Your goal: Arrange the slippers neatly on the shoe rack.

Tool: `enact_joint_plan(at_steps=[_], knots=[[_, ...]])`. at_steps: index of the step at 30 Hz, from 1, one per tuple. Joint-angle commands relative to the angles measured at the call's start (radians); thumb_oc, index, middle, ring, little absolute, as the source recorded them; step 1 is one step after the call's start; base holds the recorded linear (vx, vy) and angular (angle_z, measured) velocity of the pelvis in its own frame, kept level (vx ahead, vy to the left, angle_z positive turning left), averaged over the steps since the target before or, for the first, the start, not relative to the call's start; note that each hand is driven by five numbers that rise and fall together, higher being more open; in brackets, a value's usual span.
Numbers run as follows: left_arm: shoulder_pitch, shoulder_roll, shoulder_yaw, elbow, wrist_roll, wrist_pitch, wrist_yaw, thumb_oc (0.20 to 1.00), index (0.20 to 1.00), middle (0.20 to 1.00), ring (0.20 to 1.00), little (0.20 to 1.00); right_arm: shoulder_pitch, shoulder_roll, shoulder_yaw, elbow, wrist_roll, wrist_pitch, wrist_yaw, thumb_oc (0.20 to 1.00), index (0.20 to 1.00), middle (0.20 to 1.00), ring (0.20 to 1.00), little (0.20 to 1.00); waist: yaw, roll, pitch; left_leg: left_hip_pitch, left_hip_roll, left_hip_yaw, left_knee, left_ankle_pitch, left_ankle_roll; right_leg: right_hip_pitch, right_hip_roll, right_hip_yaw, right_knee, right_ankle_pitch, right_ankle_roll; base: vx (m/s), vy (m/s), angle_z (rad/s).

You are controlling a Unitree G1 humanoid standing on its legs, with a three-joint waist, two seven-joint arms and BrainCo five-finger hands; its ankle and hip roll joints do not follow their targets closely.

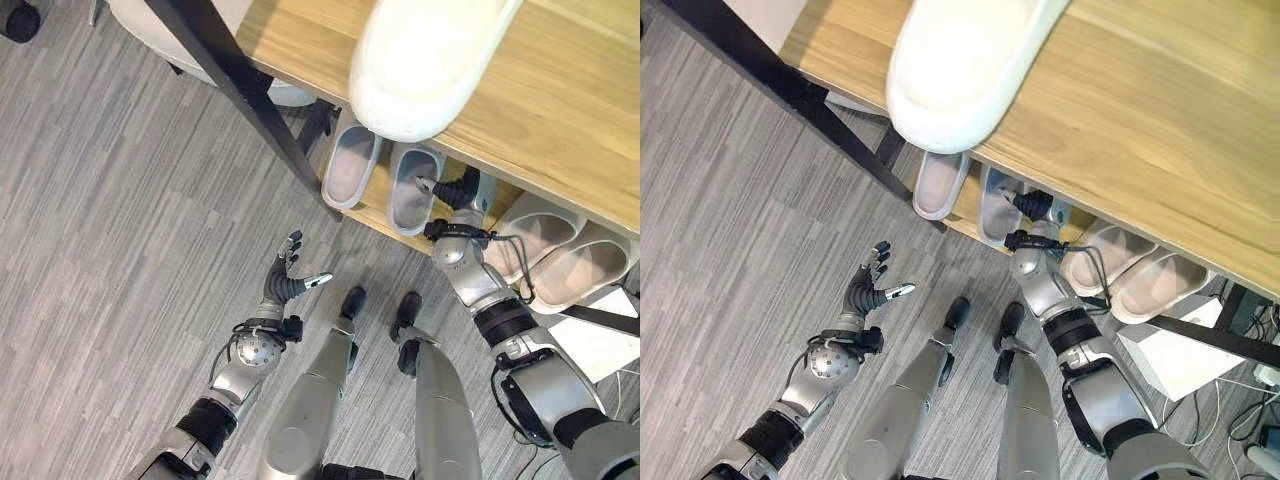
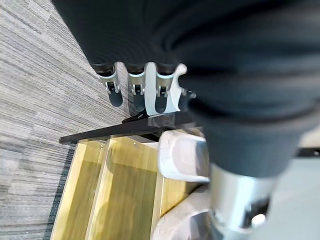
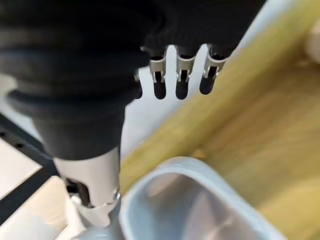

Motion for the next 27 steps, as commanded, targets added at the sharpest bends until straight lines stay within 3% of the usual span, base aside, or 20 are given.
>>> enact_joint_plan(at_steps=[1, 20, 27], knots=[[0.01, -0.002, 0.013, -0.037, -0.007, -0.023, -0.001, 1.0, 1.0, 1.0, 1.0, 1.0, -0.041, -0.019, -0.017, -0.021, 0.03, -0.062, 0.0, 1.0, 1.0, 1.0, 1.0, 1.0, 0.01, 0.02, -0.009, 0.046, -0.003, -0.059, -0.039, -0.149, 0.018, 0.163, -0.046, 0.02, 0.062, -0.293, 0.047, 0.0, 0.0, 0.0], [0.011, 0.034, -0.003, -0.034, -0.016, -0.013, -0.005, 1.0, 1.0, 1.0, 1.0, 1.0, -0.118, 0.065, -0.018, 0.109, 0.325, -0.148, 0.089, 1.0, 1.0, 1.0, 1.0, 1.0, 0.054, 0.025, -0.002, 0.018, -0.015, -0.1, -0.052, -0.137, 0.013, 0.152, -0.057, -0.026, 0.061, -0.297, 0.052, 0.01, -0.007, 0.07], [-0.001, 0.045, -0.009, -0.035, -0.014, -0.001, -0.012, 1.0, 1.0, 1.0, 1.0, 1.0, -0.145, 0.113, -0.033, 0.111, 0.536, -0.207, 0.139, 1.0, 1.0, 1.0, 1.0, 1.0, 0.074, 0.023, 0.001, 0.02, -0.014, -0.103, -0.058, -0.134, 0.01, 0.153, -0.059, -0.035, 0.062, -0.298, 0.05, 0.0, -0.002, 0.01]])
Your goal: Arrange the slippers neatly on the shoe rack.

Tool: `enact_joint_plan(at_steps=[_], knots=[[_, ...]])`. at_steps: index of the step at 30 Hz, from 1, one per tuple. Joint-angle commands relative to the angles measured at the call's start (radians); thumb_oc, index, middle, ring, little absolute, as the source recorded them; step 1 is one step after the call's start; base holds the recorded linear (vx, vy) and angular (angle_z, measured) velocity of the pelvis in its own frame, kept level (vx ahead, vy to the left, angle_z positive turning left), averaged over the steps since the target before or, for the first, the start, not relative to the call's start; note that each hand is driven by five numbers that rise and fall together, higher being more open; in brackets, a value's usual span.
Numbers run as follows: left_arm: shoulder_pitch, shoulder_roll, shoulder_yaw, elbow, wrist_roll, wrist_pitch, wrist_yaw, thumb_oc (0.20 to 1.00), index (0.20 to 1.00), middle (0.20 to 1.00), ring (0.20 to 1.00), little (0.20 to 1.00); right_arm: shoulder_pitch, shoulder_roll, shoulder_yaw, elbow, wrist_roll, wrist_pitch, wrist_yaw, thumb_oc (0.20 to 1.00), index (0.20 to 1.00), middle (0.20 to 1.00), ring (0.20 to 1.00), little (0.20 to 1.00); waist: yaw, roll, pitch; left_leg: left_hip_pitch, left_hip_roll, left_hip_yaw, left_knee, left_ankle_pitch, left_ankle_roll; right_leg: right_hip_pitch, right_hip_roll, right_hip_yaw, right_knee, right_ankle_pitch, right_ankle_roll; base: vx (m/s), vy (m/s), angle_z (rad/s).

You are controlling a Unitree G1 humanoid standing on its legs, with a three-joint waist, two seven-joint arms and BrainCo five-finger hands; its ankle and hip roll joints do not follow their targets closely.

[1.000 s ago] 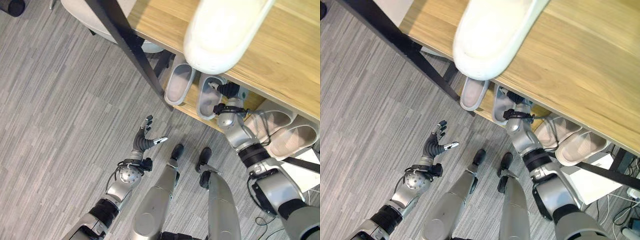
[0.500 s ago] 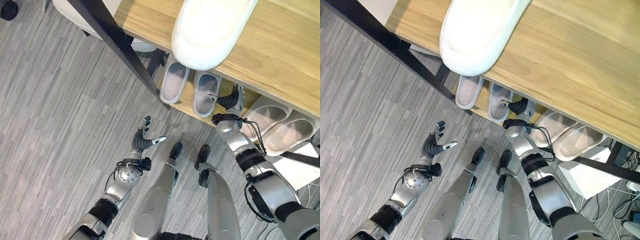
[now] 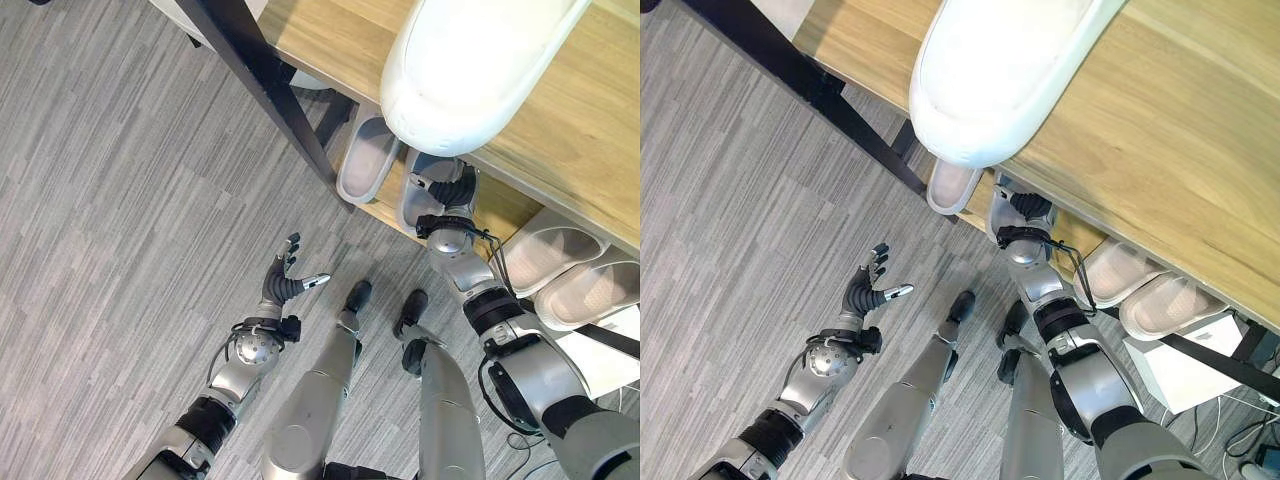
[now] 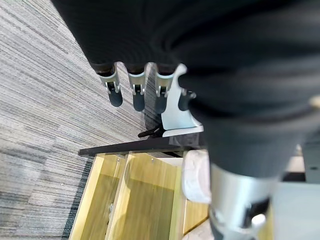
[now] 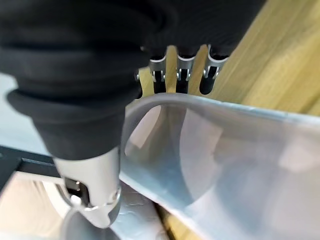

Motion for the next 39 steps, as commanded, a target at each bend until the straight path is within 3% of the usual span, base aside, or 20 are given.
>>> enact_joint_plan(at_steps=[1, 7, 11, 17, 23, 27, 30, 39], knots=[[-0.009, 0.043, -0.013, -0.048, -0.011, -0.016, -0.006, 1.0, 1.0, 1.0, 1.0, 1.0, -0.073, 0.053, -0.01, -0.027, 0.176, -0.098, 0.078, 1.0, 1.0, 1.0, 1.0, 1.0, 0.025, 0.008, 0.0, 0.042, -0.01, -0.043, -0.03, -0.144, 0.027, 0.171, -0.05, 0.019, 0.046, -0.289, 0.056, 0.0, 0.0, 0.0], [-0.036, 0.041, -0.016, -0.043, -0.005, -0.003, -0.005, 1.0, 1.0, 1.0, 1.0, 1.0, -0.097, 0.064, -0.018, -0.065, 0.322, -0.151, 0.099, 1.0, 1.0, 1.0, 1.0, 1.0, 0.026, 0.0, 0.002, 0.057, -0.005, -0.032, -0.036, -0.143, 0.025, 0.174, -0.048, 0.028, 0.051, -0.289, 0.052, 0.0, 0.0, 0.0], [-0.035, 0.031, -0.013, -0.036, 0.003, 0.007, -0.005, 1.0, 1.0, 1.0, 1.0, 1.0, -0.05, 0.065, -0.016, -0.115, 0.305, -0.154, 0.089, 1.0, 1.0, 1.0, 1.0, 1.0, 0.014, -0.006, -0.001, 0.076, 0.001, -0.028, -0.046, -0.141, 0.025, 0.192, -0.044, 0.031, 0.038, -0.284, 0.051, 0.0, 0.0, 0.0], [-0.011, 0.015, 0.016, -0.013, 0.007, 0.026, -0.012, 1.0, 1.0, 1.0, 1.0, 1.0, 0.126, 0.052, -0.015, -0.186, 0.161, -0.097, 0.087, 1.0, 1.0, 1.0, 1.0, 1.0, -0.035, -0.033, -0.044, 0.157, 0.04, -0.005, -0.133, -0.114, 0.022, 0.276, -0.014, 0.046, -0.073, -0.244, 0.051, -0.01, -0.049, -0.09], [0.013, 0.025, 0.03, 0.005, -0.008, 0.041, -0.037, 1.0, 1.0, 1.0, 1.0, 1.0, 0.202, 0.055, -0.007, -0.162, 0.144, -0.067, 0.12, 1.0, 1.0, 1.0, 1.0, 1.0, -0.066, -0.045, -0.093, 0.232, 0.069, 0.015, -0.214, -0.091, 0.019, 0.351, 0.009, 0.049, -0.173, -0.204, 0.056, 0.0, -0.043, -0.16], [0.053, 0.018, 0.053, 0.031, -0.024, 0.059, -0.072, 1.0, 1.0, 1.0, 1.0, 1.0, 0.318, 0.035, 0.024, -0.151, 0.031, -0.012, 0.183, 1.0, 1.0, 1.0, 1.0, 1.0, -0.11, -0.063, -0.179, 0.361, 0.098, 0.044, -0.333, -0.057, 0.013, 0.481, 0.043, 0.048, -0.31, -0.152, 0.065, 0.06, -0.11, -0.24], [0.128, 0.015, 0.1, 0.046, 0.044, 0.072, -0.131, 1.0, 1.0, 1.0, 1.0, 1.0, 0.529, -0.054, 0.072, -0.32, -0.121, -0.018, 0.367, 1.0, 1.0, 1.0, 1.0, 1.0, -0.159, -0.066, -0.262, 0.493, 0.126, 0.087, -0.414, -0.048, 0.013, 0.598, 0.064, 0.065, -0.41, -0.114, 0.076, 0.06, -0.099, -0.31], [0.183, 0.057, 0.071, 0.073, 0.225, 0.096, -0.249, 1.0, 1.0, 1.0, 1.0, 1.0, 0.793, -0.102, 0.051, -0.407, -0.198, -0.052, 0.513, 1.0, 1.0, 1.0, 1.0, 1.0, -0.21, -0.038, -0.315, 0.593, 0.133, 0.176, -0.415, -0.09, 0.028, 0.692, 0.069, 0.138, -0.507, -0.073, 0.091, 0.03, -0.005, -0.27]])
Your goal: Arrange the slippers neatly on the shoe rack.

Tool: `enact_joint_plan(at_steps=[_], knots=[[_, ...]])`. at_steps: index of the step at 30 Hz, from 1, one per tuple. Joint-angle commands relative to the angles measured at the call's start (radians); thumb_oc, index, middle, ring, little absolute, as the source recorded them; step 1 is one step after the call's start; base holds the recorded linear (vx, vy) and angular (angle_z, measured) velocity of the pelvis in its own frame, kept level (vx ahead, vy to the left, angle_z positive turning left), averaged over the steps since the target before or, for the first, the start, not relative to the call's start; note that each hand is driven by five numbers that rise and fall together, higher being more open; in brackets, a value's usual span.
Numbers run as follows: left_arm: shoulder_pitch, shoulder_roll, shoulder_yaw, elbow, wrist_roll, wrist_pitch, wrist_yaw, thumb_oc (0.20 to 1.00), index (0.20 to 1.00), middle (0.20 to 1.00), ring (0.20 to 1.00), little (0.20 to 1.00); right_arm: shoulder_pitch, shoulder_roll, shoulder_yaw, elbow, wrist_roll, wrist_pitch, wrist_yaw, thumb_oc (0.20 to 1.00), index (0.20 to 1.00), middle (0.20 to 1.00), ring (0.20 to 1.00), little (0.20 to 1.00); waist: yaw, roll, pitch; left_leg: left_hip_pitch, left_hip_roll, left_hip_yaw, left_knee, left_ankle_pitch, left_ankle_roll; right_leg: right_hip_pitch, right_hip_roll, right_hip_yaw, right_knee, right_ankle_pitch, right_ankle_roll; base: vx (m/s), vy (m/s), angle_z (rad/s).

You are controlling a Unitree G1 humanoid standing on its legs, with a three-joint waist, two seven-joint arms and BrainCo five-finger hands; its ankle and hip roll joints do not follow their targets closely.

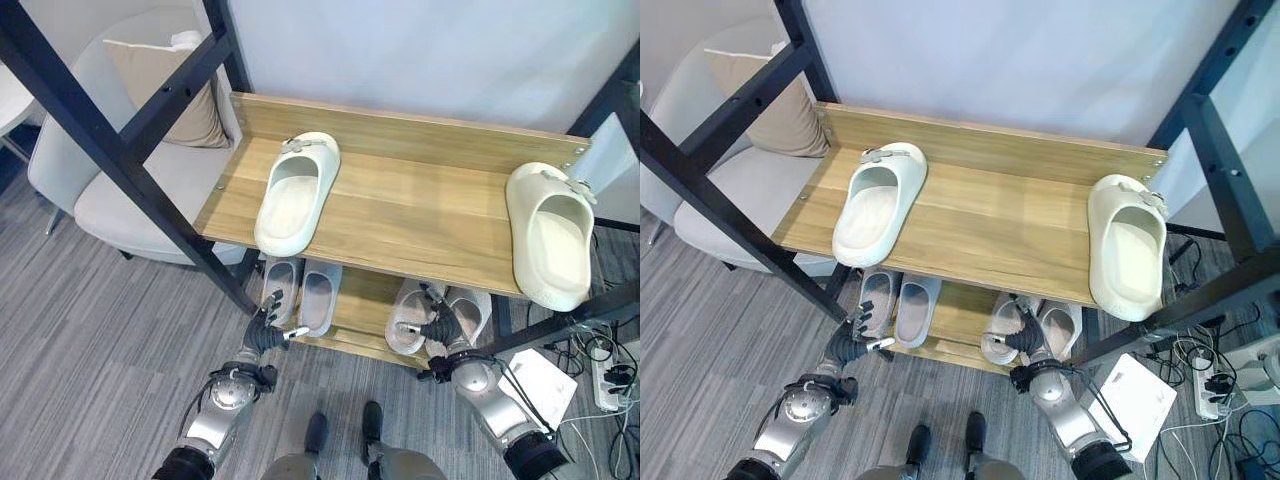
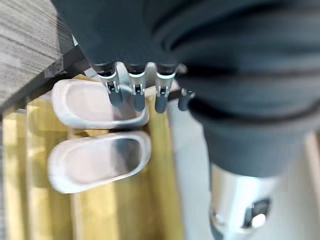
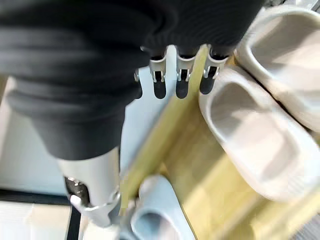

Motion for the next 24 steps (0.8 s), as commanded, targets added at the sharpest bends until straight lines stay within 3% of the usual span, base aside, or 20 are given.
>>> enact_joint_plan(at_steps=[1, 4, 6, 7, 8, 9, 11, 15, 18, 19, 22, 24], knots=[[-0.029, 0.077, -0.047, -0.025, 0.126, -0.031, -0.116, 1.0, 1.0, 1.0, 1.0, 1.0, 0.048, -0.024, -0.052, -0.052, 0.017, -0.063, 0.092, 1.0, 1.0, 1.0, 1.0, 1.0, -0.028, 0.022, -0.005, 0.037, 0.005, 0.024, -0.008, -0.161, 0.017, 0.145, -0.065, -0.002, 0.007, -0.241, 0.068, 0.02, -0.001, -0.42], [-0.024, 0.143, -0.08, -0.097, 0.167, -0.04, -0.182, 1.0, 1.0, 1.0, 1.0, 1.0, 0.115, -0.058, -0.068, -0.077, 0.036, -0.067, 0.149, 1.0, 1.0, 1.0, 1.0, 1.0, -0.04, 0.027, -0.015, 0.054, 0.007, 0.042, -0.008, -0.17, 0.02, 0.155, -0.065, 0.019, 0.005, -0.24, 0.069, 0.03, 0.001, -0.36], [-0.051, 0.244, -0.158, -0.229, 0.222, -0.068, -0.271, 1.0, 1.0, 1.0, 1.0, 1.0, 0.178, -0.097, -0.077, -0.067, 0.052, -0.074, 0.207, 1.0, 1.0, 1.0, 1.0, 1.0, -0.064, 0.035, -0.032, 0.074, 0.01, 0.061, -0.008, -0.182, 0.021, 0.164, -0.062, 0.036, 0.012, -0.243, 0.074, 0.06, -0.002, -0.31], [-0.099, 0.305, -0.211, -0.364, 0.176, -0.097, -0.324, 1.0, 1.0, 1.0, 1.0, 1.0, 0.208, -0.112, -0.082, -0.068, 0.056, -0.079, 0.229, 1.0, 1.0, 1.0, 1.0, 1.0, -0.081, 0.039, -0.044, 0.09, 0.014, 0.072, -0.008, -0.193, 0.02, 0.169, -0.061, 0.045, 0.018, -0.25, 0.078, 0.04, -0.005, -0.24], [-0.099, 0.309, -0.21, -0.369, 0.173, -0.093, -0.327, 1.0, 1.0, 1.0, 1.0, 1.0, 0.21, -0.111, -0.084, -0.07, 0.056, -0.079, 0.229, 1.0, 1.0, 1.0, 1.0, 1.0, -0.079, 0.038, -0.043, 0.088, 0.014, 0.073, -0.008, -0.19, 0.02, 0.167, -0.061, 0.046, 0.017, -0.246, 0.077, 0.04, -0.015, -0.24], [-0.14, 0.325, -0.22, -0.492, 0.026, -0.111, -0.358, 1.0, 1.0, 1.0, 1.0, 1.0, 0.228, -0.11, -0.083, -0.065, 0.049, -0.083, 0.233, 1.0, 1.0, 1.0, 1.0, 1.0, -0.09, 0.042, -0.054, 0.098, 0.016, 0.079, -0.008, -0.198, 0.019, 0.173, -0.061, 0.055, 0.02, -0.252, 0.08, 0.02, -0.012, -0.18], [-0.16, 0.303, -0.195, -0.577, -0.143, -0.107, -0.382, 1.0, 1.0, 1.0, 1.0, 1.0, 0.239, -0.098, -0.079, -0.058, 0.038, -0.083, 0.235, 1.0, 1.0, 1.0, 1.0, 1.0, -0.093, 0.041, -0.062, 0.104, 0.017, 0.082, -0.008, -0.201, 0.019, 0.175, -0.059, 0.062, 0.021, -0.254, 0.079, 0.01, -0.021, -0.19], [-0.193, 0.249, -0.113, -0.668, -0.284, -0.109, -0.359, 1.0, 1.0, 1.0, 1.0, 1.0, 0.245, -0.066, -0.079, -0.05, 0.035, -0.082, 0.228, 1.0, 1.0, 1.0, 1.0, 1.0, -0.093, 0.038, -0.072, 0.103, 0.017, 0.083, -0.008, -0.198, 0.02, 0.179, -0.058, 0.065, 0.014, -0.249, 0.076, -0.02, -0.028, -0.12], [-0.265, 0.182, 0.022, -0.719, -0.215, -0.167, -0.208, 1.0, 1.0, 1.0, 1.0, 1.0, 0.243, -0.027, -0.072, -0.05, 0.047, -0.088, 0.214, 1.0, 1.0, 1.0, 1.0, 1.0, -0.086, 0.029, -0.078, 0.104, 0.015, 0.074, -0.008, -0.198, 0.018, 0.188, -0.057, 0.06, 0.01, -0.253, 0.071, -0.02, -0.048, 0.08], [-0.265, 0.182, 0.022, -0.72, -0.214, -0.166, -0.208, 1.0, 1.0, 1.0, 1.0, 1.0, 0.243, -0.027, -0.071, -0.049, 0.047, -0.088, 0.214, 1.0, 1.0, 1.0, 1.0, 1.0, -0.087, 0.029, -0.077, 0.105, 0.015, 0.073, -0.008, -0.198, 0.018, 0.189, -0.057, 0.06, 0.009, -0.254, 0.071, 0.0, -0.025, 0.07], [-0.356, 0.176, 0.09, -0.661, 0.027, -0.194, -0.006, 1.0, 1.0, 1.0, 1.0, 1.0, 0.236, -0.017, -0.058, -0.046, 0.056, -0.1, 0.2, 1.0, 1.0, 1.0, 1.0, 1.0, -0.084, 0.025, -0.08, 0.108, 0.013, 0.068, -0.008, -0.198, 0.016, 0.199, -0.058, 0.055, 0.006, -0.254, 0.068, 0.0, -0.026, 0.05], [-0.473, 0.233, 0.105, -0.517, 0.323, -0.153, 0.194, 1.0, 1.0, 1.0, 1.0, 1.0, 0.233, -0.031, -0.044, -0.056, 0.053, -0.121, 0.178, 1.0, 1.0, 1.0, 1.0, 1.0, -0.091, 0.026, -0.078, 0.112, 0.014, 0.066, -0.008, -0.196, 0.014, 0.205, -0.059, 0.051, 0.002, -0.252, 0.07, 0.0, -0.024, 0.08]])
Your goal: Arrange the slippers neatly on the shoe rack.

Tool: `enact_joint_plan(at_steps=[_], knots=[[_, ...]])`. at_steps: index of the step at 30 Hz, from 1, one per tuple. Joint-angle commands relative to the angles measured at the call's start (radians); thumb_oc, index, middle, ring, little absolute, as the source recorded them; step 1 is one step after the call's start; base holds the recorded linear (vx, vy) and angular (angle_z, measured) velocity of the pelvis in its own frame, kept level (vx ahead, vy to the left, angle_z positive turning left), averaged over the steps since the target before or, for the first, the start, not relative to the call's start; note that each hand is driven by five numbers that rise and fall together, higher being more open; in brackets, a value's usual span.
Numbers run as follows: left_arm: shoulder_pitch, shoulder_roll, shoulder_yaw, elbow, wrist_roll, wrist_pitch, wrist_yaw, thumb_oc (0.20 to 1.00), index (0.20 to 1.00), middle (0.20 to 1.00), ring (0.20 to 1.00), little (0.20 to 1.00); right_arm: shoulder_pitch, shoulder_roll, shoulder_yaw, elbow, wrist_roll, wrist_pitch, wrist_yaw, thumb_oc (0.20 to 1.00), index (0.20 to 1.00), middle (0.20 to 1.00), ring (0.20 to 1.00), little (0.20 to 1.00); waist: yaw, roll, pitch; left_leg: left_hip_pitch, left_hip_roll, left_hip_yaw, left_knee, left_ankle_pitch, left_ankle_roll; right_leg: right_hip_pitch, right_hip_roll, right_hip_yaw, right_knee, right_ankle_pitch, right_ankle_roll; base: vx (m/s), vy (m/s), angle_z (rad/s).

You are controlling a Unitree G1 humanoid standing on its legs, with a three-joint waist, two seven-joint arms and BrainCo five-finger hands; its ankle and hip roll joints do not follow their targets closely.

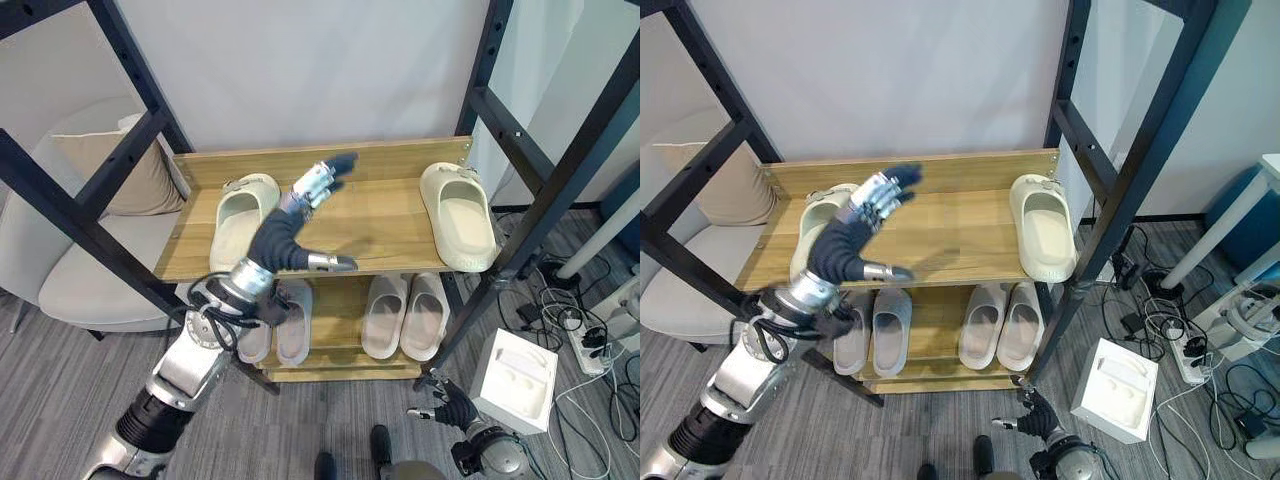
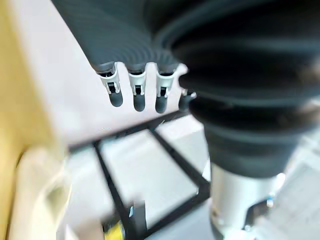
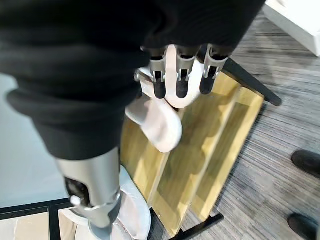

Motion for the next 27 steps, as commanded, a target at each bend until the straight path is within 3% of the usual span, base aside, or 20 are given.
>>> enact_joint_plan(at_steps=[1, 3, 4, 5, 7, 11, 17, 27], knots=[[-0.108, 0.054, 0.013, 0.103, 0.267, -0.007, 0.218, 1.0, 1.0, 1.0, 1.0, 1.0, -0.033, -0.001, -0.011, -0.055, 0.03, -0.081, -0.029, 1.0, 1.0, 1.0, 1.0, 1.0, -0.004, -0.003, 0.007, 0.052, 0.001, -0.027, 0.0, -0.161, -0.001, 0.175, -0.064, 0.011, 0.002, -0.249, 0.069, 0.0, -0.009, 0.07], [-0.162, 0.118, -0.005, 0.188, 0.424, 0.035, 0.27, 1.0, 1.0, 1.0, 1.0, 1.0, -0.032, -0.016, -0.001, -0.064, 0.025, -0.091, -0.035, 1.0, 1.0, 1.0, 1.0, 1.0, -0.011, 0.001, 0.007, 0.053, 0.001, -0.024, 0.0, -0.161, -0.002, 0.172, -0.064, 0.013, 0.004, -0.248, 0.072, 0.0, 0.004, -0.04], [-0.234, 0.211, -0.049, 0.289, 0.602, 0.097, 0.338, 1.0, 1.0, 1.0, 1.0, 1.0, -0.027, -0.029, 0.01, -0.073, 0.021, -0.105, -0.04, 1.0, 1.0, 1.0, 1.0, 1.0, -0.018, 0.006, 0.006, 0.053, 0.002, -0.019, 0.0, -0.162, -0.004, 0.17, -0.064, 0.014, 0.007, -0.246, 0.076, 0.01, 0.009, -0.06], [-0.268, 0.242, -0.077, 0.338, 0.662, 0.125, 0.354, 1.0, 1.0, 1.0, 1.0, 1.0, -0.026, -0.038, 0.015, -0.075, 0.022, -0.108, -0.039, 1.0, 1.0, 1.0, 1.0, 1.0, -0.022, 0.009, 0.006, 0.054, 0.003, -0.016, 0.0, -0.163, -0.004, 0.168, -0.064, 0.016, 0.008, -0.246, 0.078, 0.0, 0.0, 0.0], [-0.272, 0.241, -0.081, 0.341, 0.663, 0.124, 0.357, 1.0, 1.0, 1.0, 1.0, 1.0, -0.026, -0.037, 0.014, -0.075, 0.022, -0.108, -0.039, 1.0, 1.0, 1.0, 1.0, 1.0, -0.02, 0.008, 0.007, 0.054, 0.003, -0.016, 0.0, -0.163, -0.004, 0.168, -0.064, 0.016, 0.009, -0.246, 0.078, 0.0, 0.0, 0.0], [-0.402, 0.342, -0.212, 0.566, 0.857, 0.222, 0.354, 1.0, 1.0, 1.0, 1.0, 1.0, -0.012, -0.071, 0.024, -0.093, 0.018, -0.119, -0.03, 1.0, 1.0, 1.0, 1.0, 1.0, -0.04, 0.014, 0.006, 0.053, 0.006, -0.003, 0.0, -0.165, -0.004, 0.158, -0.063, 0.028, 0.01, -0.242, 0.084, 0.01, 0.002, -0.02], [-0.483, 0.387, -0.299, 0.705, 0.934, 0.265, 0.334, 1.0, 1.0, 1.0, 1.0, 1.0, -0.001, -0.089, 0.022, -0.108, 0.026, -0.125, -0.022, 1.0, 1.0, 1.0, 1.0, 1.0, -0.056, 0.012, 0.006, 0.053, 0.011, 0.013, 0.0, -0.17, -0.003, 0.146, -0.062, 0.042, 0.014, -0.242, 0.09, 0.02, 0.005, -0.08], [-0.514, 0.408, -0.312, 0.83, 0.957, 0.317, 0.339, 1.0, 1.0, 1.0, 1.0, 1.0, 0.008, -0.075, 0.024, -0.096, 0.023, -0.13, -0.032, 1.0, 1.0, 1.0, 1.0, 1.0, -0.06, 0.007, 0.007, 0.053, 0.013, 0.033, 0.0, -0.176, -0.003, 0.137, -0.06, 0.053, 0.013, -0.244, 0.095, 0.03, 0.003, -0.06]])
